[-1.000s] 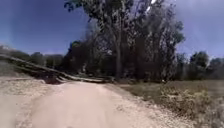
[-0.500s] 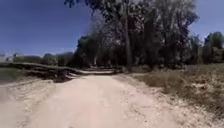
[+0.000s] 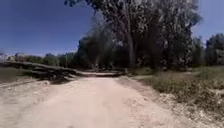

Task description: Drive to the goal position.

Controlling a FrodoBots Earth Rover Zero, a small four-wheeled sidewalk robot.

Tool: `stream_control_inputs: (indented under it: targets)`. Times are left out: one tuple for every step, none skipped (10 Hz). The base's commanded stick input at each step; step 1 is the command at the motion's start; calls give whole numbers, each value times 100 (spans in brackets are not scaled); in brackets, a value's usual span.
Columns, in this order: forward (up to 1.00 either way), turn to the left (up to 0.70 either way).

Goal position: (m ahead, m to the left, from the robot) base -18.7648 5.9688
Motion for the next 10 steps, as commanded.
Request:
stream_control_inputs:
  targets:
    - [85,1]
    - [85,15]
    - [85,30]
    - [85,33]
    - [85,34]
    - [85,34]
    - [85,34]
    - [84,34]
    - [76,35]
    - [65,44]
